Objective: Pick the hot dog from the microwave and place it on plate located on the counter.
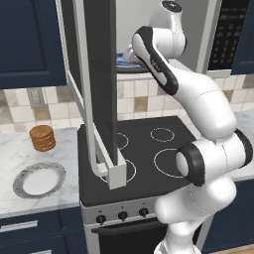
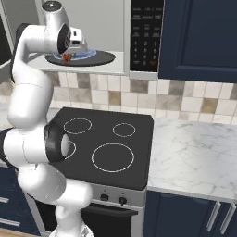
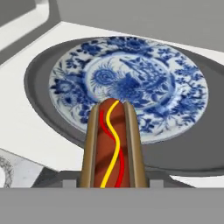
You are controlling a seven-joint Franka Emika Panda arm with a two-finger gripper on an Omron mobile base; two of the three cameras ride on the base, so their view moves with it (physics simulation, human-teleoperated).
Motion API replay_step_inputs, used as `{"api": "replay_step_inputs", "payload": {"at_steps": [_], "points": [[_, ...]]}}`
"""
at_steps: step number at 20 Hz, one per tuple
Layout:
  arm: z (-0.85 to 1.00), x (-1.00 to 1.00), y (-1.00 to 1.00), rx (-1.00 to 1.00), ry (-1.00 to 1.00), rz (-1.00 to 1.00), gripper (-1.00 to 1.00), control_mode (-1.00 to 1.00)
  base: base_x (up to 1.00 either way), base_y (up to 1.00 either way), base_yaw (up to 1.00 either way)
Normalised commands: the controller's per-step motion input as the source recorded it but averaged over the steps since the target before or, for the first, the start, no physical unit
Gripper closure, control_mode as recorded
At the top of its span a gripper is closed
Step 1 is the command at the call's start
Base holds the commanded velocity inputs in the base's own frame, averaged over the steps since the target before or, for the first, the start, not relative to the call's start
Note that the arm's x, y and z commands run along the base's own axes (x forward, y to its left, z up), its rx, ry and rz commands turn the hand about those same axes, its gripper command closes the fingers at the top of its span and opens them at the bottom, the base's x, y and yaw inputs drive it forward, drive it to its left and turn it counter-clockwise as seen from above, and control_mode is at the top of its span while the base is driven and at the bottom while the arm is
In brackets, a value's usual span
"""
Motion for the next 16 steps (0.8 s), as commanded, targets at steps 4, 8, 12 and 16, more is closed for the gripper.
{"api": "replay_step_inputs", "payload": {"at_steps": [4,8,12,16], "points": [[-0.30,-1.00,-0.47,0.01,-0.07,-0.03,1.00,-1.00,0.00,0.00,0.00],[-0.59,-1.00,-0.22,0.00,-0.06,0.00,1.00,-1.00,0.00,0.00,0.00],[-0.51,-1.00,-0.02,-0.02,0.00,0.02,1.00,-1.00,0.00,0.00,0.00],[-0.80,-0.68,0.00,-0.01,0.03,0.16,1.00,-1.00,0.00,0.00,0.00]]}}
